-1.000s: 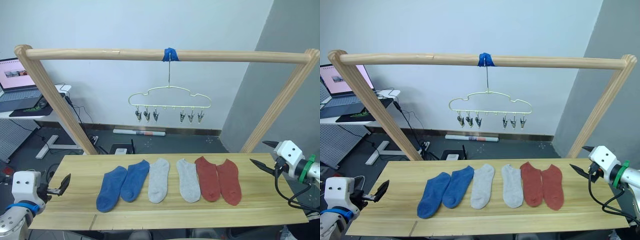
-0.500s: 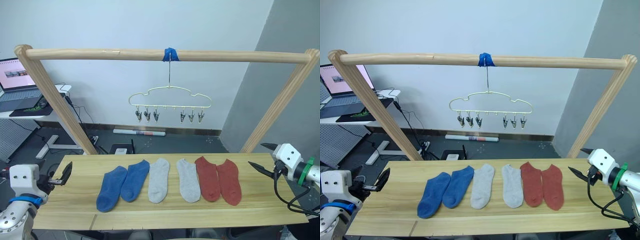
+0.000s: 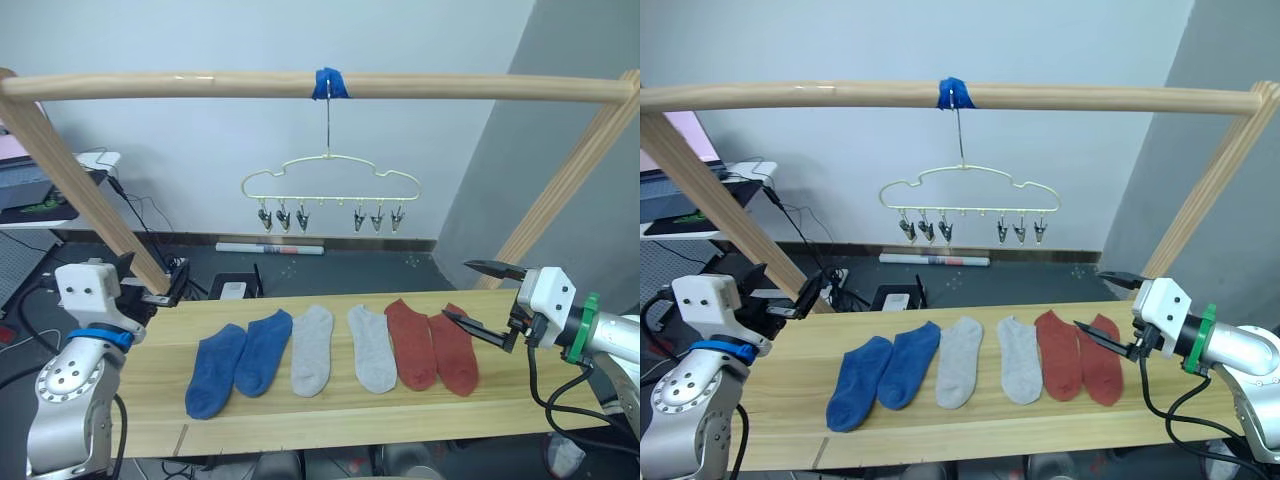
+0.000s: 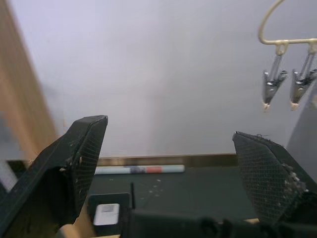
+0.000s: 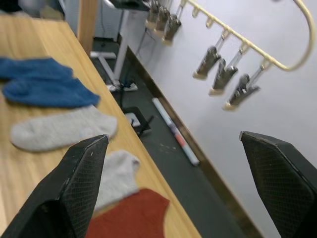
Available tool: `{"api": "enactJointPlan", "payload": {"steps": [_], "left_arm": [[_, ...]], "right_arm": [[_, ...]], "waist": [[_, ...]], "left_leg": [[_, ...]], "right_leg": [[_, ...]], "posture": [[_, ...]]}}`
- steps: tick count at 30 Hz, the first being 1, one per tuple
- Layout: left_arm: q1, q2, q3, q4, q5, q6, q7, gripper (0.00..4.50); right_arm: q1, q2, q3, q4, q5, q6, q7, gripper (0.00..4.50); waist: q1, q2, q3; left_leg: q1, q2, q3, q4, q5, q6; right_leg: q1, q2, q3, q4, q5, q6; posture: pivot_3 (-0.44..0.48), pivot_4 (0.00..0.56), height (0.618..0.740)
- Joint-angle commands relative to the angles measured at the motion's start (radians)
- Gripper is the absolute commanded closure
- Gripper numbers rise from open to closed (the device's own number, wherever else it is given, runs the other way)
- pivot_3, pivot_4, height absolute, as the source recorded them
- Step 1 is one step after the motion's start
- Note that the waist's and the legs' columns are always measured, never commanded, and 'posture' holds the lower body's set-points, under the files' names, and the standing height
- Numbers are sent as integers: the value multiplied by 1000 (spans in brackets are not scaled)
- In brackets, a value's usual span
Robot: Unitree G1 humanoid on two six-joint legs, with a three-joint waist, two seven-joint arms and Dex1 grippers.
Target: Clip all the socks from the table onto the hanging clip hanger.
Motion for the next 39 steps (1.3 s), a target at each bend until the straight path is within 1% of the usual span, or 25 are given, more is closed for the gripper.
{"api": "enactJointPlan", "payload": {"steps": [1, 2, 4, 5, 7, 10, 14, 17, 22, 27, 31, 33, 35, 39], "left_arm": [[-26, -20, -39, -65, -11, 29, 13, 0], [-35, -29, -54, -63, -5, 29, 13, 0], [-52, -41, -76, -60, -6, 35, 8, 0], [-66, -47, -85, -51, -6, 34, 7, 0], [-86, -54, -97, -43, -14, 36, 0, 0], [-116, -66, -115, -54, -40, 50, -12, 0], [-164, -88, -100, -49, -54, 55, 17, 0], [-176, -93, -99, -50, -64, 33, 0, 602], [-193, -88, -105, -37, -50, 16, 0, 2100], [-223, -90, -132, -3, -4, -32, 3, 2100], [-249, -111, -146, 32, 6, -57, 6, 2100], [-269, -122, -154, 51, 12, -71, 8, 2100], [-281, -133, -158, 59, 15, -78, 12, 2100], [-298, -147, -162, 80, 20, -93, 12, 2100]], "right_arm": [[-46, 26, 26, -105, 52, 80, -49, 46], [-56, 36, 37, -120, 58, 98, -61, 46], [-74, 57, 52, -157, 70, 145, -97, 46], [-81, 66, 55, -170, 77, 165, -112, 46], [-95, 83, 55, -196, 90, 204, -145, 46], [-120, 108, 57, -236, 110, 264, -202, 46], [-136, 119, 55, -267, 126, 314, -238, 46], [-129, 116, 49, -289, 143, 345, -249, 0], [-139, 115, 51, -314, 161, 381, -261, 0], [-178, 119, 56, -325, 179, 413, -280, 0], [-205, 128, 73, -334, 183, 430, -293, 0], [-217, 134, 83, -338, 185, 436, -301, 0], [-221, 136, 88, -345, 188, 442, -307, 0], [-236, 140, 95, -344, 190, 448, -314, 0]], "waist": [[-6, -1, 17], [-8, -2, 26], [-10, -2, 43], [-10, -1, 51], [-11, 0, 62], [-11, 0, 90], [-13, -1, 110], [-18, -2, 125], [-26, -3, 142], [-36, -4, 151], [-37, -4, 152], [-38, -4, 152], [-37, -4, 152], [-38, -4, 152]], "left_leg": [[-2, 0, -1, -1, 0, 0], [-5, 0, -1, -1, 0, 0], [-7, 0, -2, -1, -1, 0], [-9, 0, -3, -1, -1, 0], [-19, -1, -4, 1, -1, 0], [-19, -1, -5, 0, -1, 0], [-20, -1, -5, 0, -1, 0], [-20, -1, -5, 0, -1, 0], [-21, -1, -6, 0, -1, 0], [-21, -1, -6, 0, -1, 0], [-23, -1, -5, 0, -1, 0], [-28, -1, -6, 0, -1, 0], [-36, -1, -5, 2, -1, -1], [-37, -1, -6, 2, -1, -1]], "right_leg": [[-2, 0, 0, -1, 2, 2], [-5, 0, 0, -1, 3, 5], [-6, 0, -1, -1, 4, 3], [-8, 0, -1, -1, 5, 2], [-16, 0, -3, 0, 5, 1], [-16, -1, -3, 0, 5, 1], [-16, -1, -4, 0, 5, 1], [-16, -1, -4, 0, 5, 1], [-17, -1, -4, -1, 5, 2], [-17, -1, -4, -1, 5, 2], [-19, -1, -4, -1, 4, 3], [-23, -1, -4, -1, 5, 2], [-32, -1, -4, 2, 6, 2], [-34, -2, -4, 3, 6, 2]], "posture": [[-222, 208, 740], [-226, 222, 740], [-238, 247, 740], [-238, 247, 740], [-253, 264, 740], [-278, 291, 740], [-286, 301, 740], [-283, 321, 740], [-283, 331, 740], [-285, 333, 740], [-284, 333, 740], [-281, 333, 740], [-284, 333, 740], [-290, 336, 740]]}}
